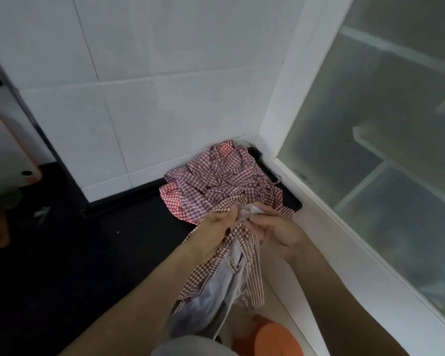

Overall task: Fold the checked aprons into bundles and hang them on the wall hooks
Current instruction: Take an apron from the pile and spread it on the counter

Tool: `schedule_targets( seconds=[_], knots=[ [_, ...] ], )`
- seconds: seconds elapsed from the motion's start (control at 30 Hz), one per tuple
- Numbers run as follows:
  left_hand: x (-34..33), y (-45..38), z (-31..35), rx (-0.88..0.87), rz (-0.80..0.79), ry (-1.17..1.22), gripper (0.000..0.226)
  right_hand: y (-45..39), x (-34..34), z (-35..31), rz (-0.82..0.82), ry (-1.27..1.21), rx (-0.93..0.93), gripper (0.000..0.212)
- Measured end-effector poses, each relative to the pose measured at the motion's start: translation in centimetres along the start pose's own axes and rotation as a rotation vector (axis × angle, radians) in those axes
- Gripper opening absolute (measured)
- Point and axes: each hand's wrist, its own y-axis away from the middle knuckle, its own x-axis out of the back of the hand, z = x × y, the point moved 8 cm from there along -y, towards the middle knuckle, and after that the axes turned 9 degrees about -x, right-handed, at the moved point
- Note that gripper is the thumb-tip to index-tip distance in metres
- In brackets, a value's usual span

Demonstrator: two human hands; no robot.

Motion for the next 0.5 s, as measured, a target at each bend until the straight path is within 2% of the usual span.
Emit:
schedule_targets(
  seconds=[0.07,0.17,0.3,0.4,0.47,0.5],
  knots=[
    [-0.7,0.5,0.5,-0.054,-0.063,-0.051,0.045,-0.1,0.2,0.3,0.103,-0.001,0.075,0.042],
    [-0.2,0.6,1.3,-0.183,-0.076,-0.230,0.031,-0.1,0.8,0.6,0.222,-0.052,0.121,0.012],
    [1.9,0.5,2.3,-0.293,0.167,-0.353,0.017,-0.5,1.0,0.5,0.240,-0.074,0.129,0.015],
    [2.9,1.0,3.0,-0.346,0.240,-0.373,0.025,-0.2,1.0,0.1,0.188,0.283,0.067,0.031],
    [3.3,1.2,3.1,-0.358,0.194,-0.417,0.029,0.2,1.1,0.5,0.117,0.717,-0.082,0.048],
    [3.1,1.5,3.3,-0.362,0.143,-0.448,0.028,0.8,1.1,0.9,0.078,0.948,-0.171,0.049]
  ],
)
